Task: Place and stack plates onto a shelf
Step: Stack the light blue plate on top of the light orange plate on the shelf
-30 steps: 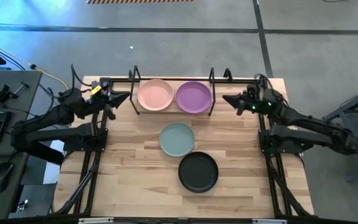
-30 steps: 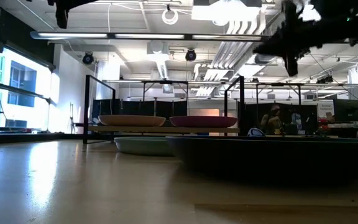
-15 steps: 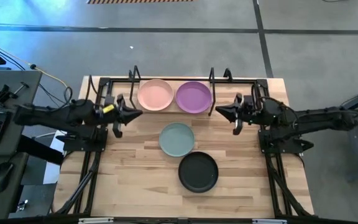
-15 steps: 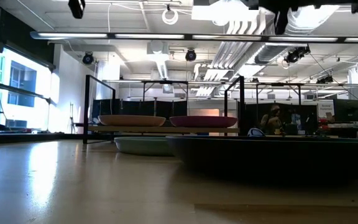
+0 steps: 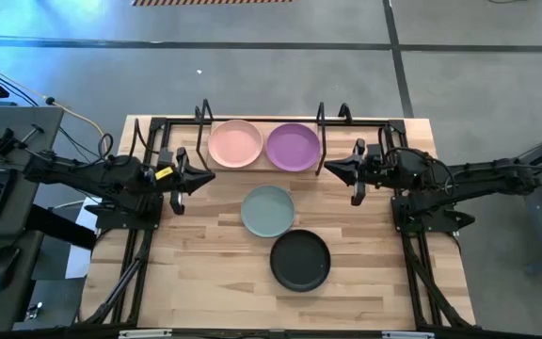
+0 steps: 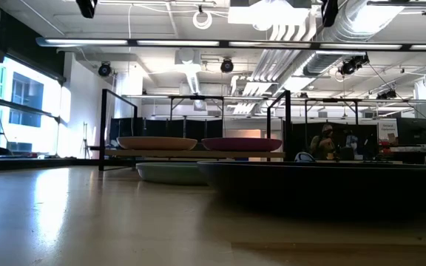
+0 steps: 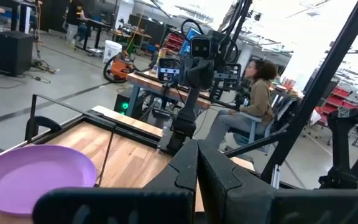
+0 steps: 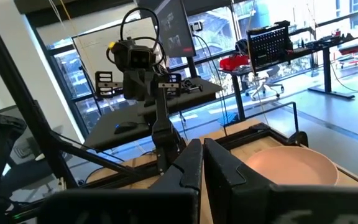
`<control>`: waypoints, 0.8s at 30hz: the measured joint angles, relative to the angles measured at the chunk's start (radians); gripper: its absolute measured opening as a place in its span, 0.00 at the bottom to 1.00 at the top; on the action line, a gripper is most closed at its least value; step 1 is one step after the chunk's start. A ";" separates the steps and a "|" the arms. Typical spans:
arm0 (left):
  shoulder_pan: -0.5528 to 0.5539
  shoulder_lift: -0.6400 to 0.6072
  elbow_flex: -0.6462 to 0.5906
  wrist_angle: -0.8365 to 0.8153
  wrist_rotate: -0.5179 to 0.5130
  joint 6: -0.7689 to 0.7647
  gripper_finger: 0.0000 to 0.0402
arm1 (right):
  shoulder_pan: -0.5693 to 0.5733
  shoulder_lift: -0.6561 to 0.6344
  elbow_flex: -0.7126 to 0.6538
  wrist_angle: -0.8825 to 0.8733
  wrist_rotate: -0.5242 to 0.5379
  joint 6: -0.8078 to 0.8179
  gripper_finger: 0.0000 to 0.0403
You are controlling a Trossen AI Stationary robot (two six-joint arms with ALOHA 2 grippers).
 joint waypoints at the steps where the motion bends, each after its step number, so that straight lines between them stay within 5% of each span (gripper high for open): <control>1: 0.000 0.000 0.000 0.002 0.000 -0.001 0.00 | 0.000 0.000 0.000 0.000 -0.004 0.000 0.00; 10: 0.000 0.039 0.007 0.005 0.000 -0.084 0.00 | 0.000 0.000 0.000 0.001 -0.011 0.034 0.00; 15: -0.013 0.229 0.088 -0.122 -0.008 -0.171 0.00 | 0.000 0.000 0.000 0.000 -0.011 0.033 0.00; 19: -0.005 0.393 0.190 -0.378 0.002 -0.377 0.02 | 0.000 0.000 0.000 -0.001 -0.011 0.033 0.00; 24: -0.004 0.563 0.197 -0.563 0.085 -0.563 0.12 | 0.000 0.000 0.000 -0.027 -0.011 0.032 0.00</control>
